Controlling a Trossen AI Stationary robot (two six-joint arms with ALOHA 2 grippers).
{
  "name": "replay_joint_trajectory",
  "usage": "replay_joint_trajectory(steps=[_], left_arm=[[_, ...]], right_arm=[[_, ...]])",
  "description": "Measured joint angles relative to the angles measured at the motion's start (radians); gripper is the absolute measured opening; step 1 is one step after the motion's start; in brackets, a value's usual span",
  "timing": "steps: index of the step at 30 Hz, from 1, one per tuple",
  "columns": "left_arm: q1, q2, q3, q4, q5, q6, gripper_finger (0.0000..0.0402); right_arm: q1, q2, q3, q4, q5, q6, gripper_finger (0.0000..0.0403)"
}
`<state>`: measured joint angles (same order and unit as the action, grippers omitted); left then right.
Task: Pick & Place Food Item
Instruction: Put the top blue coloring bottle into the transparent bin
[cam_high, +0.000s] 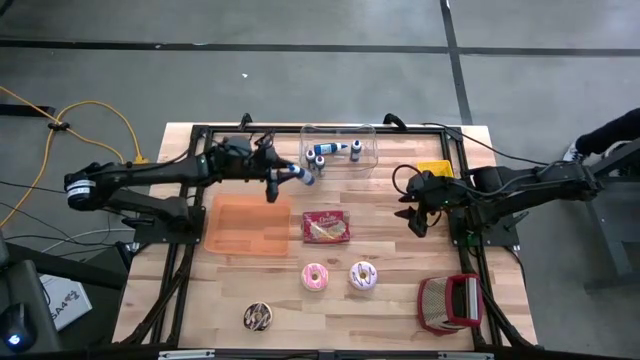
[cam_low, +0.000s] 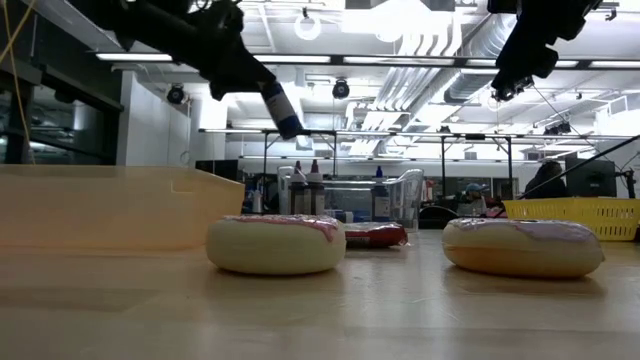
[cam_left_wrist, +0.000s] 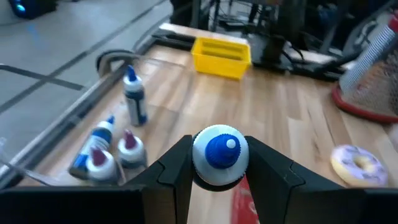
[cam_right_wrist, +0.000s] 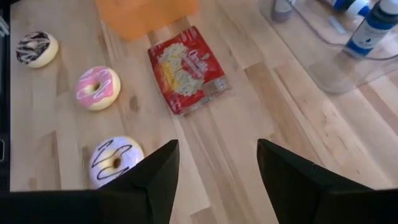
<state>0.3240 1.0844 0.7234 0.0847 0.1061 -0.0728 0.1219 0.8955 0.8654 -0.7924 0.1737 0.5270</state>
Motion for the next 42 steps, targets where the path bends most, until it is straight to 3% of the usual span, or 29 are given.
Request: replay_joint_trajectory(steps=[15, 31, 42], left_arm=[[0.193, 0.303, 0.387, -0.243, 0.079, 0.187, 0.0117], [0.302, 0.525, 0.572, -0.251, 0.044, 0.295, 0.0117], [0.314, 0.681, 0.755, -0.465, 0.032, 0.338, 0.0117]], right_arm=[[0.000, 0.000, 0.000, 0.019, 0.002, 0.000, 0.0204], [0.000, 0.000, 0.000, 0.020, 0.002, 0.000, 0.0204], [0.000, 0.000, 0.000, 0.021, 0.002, 0.000, 0.0204]])
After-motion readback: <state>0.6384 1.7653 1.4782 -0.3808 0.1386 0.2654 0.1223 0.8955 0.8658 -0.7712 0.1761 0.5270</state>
